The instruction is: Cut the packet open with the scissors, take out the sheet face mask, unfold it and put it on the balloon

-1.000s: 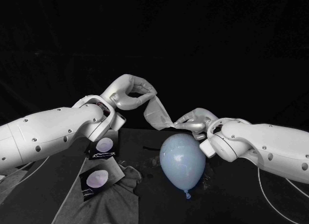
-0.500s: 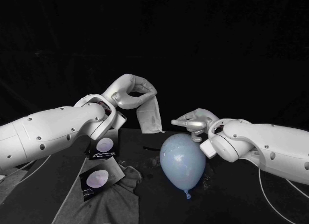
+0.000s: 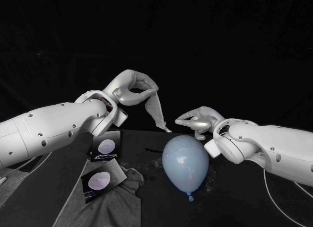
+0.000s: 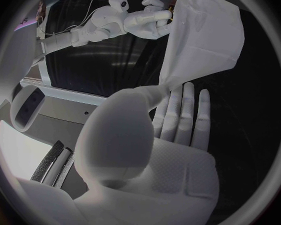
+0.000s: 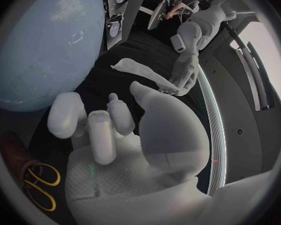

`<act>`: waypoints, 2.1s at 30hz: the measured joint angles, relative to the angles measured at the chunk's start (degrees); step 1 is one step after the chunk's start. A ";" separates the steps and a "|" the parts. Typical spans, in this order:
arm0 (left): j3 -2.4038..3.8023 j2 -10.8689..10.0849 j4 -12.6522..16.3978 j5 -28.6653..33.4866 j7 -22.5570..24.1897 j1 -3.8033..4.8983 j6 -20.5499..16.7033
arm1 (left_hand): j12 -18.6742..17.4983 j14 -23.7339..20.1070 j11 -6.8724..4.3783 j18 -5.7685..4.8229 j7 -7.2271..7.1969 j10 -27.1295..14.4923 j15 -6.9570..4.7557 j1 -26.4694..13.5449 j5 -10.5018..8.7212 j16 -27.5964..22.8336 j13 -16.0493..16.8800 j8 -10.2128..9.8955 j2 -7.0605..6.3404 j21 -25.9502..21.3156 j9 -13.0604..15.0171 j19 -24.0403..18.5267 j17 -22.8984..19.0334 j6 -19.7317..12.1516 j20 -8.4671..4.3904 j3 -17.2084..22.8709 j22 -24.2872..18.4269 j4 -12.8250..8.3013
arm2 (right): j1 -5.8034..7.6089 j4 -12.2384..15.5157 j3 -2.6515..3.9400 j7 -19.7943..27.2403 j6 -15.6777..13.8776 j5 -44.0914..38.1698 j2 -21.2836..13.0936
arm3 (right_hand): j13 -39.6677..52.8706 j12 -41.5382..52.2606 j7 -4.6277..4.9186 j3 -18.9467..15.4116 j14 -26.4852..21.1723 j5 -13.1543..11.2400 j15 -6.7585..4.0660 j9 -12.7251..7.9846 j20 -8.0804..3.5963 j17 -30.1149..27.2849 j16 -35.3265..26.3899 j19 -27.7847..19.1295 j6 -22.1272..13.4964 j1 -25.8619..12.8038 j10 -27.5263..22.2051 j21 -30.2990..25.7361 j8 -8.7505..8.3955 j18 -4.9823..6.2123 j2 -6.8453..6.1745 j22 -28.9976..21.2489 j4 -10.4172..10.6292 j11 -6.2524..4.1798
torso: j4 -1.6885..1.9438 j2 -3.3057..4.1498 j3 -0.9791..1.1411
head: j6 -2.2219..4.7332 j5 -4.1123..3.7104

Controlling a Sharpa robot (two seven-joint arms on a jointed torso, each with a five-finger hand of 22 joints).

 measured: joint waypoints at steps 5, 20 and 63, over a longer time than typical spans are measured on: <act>0.00 0.16 -0.21 0.00 -0.30 0.15 0.20 | 0.00 0.00 0.00 0.00 0.00 0.00 0.00 0.00 -0.02 0.00 0.00 -0.03 0.00 0.00 0.00 0.00 0.00 -0.01 0.00 0.00 0.00 0.00 | 0.00 1.25 0.00 5.45 0.56 -5.01 -0.22 | 0.00 -0.24 -0.03 -1.73 -0.01 0.00 0.01 -0.29 0.07 0.00 -0.02 -0.75 0.86 1.35 -0.82 -1.71 0.00 -0.01 -1.26 0.01 -0.91 0.02 | 0.01 0.01 -0.01 | -0.04 -0.07; -0.01 0.69 -0.68 -0.03 -0.69 0.23 0.61 | -0.22 0.00 0.00 0.00 -0.01 0.00 0.00 -0.15 -0.08 0.00 0.00 -0.15 -0.15 0.00 0.78 0.00 -0.01 -0.20 0.00 0.17 -0.01 0.18 | -0.05 1.67 0.01 11.73 -0.28 -13.89 0.90 | -0.07 0.38 0.00 -2.83 0.09 -0.34 0.29 -0.74 0.21 -0.05 -0.03 -0.96 2.16 4.15 -1.48 -0.81 -0.50 -0.02 0.26 -0.04 -0.71 0.26 | -0.01 0.03 0.00 | 0.14 -0.20; -0.01 0.56 0.42 0.43 -0.41 0.33 0.59 | -0.21 -0.20 0.00 0.00 0.08 0.00 0.20 -0.29 -0.01 0.00 0.00 -0.14 0.19 0.00 0.78 -0.21 -0.03 -0.04 -0.21 0.40 0.02 -0.08 | -2.00 -1.21 -0.01 6.49 -2.01 -23.30 5.63 | -0.02 7.52 -2.23 9.02 -0.39 -0.34 -0.90 -2.20 -2.02 -0.05 2.15 3.11 4.87 6.28 4.66 7.06 -1.48 -0.51 0.41 -0.04 -11.34 -2.36 | 0.01 0.02 0.02 | 0.12 -0.40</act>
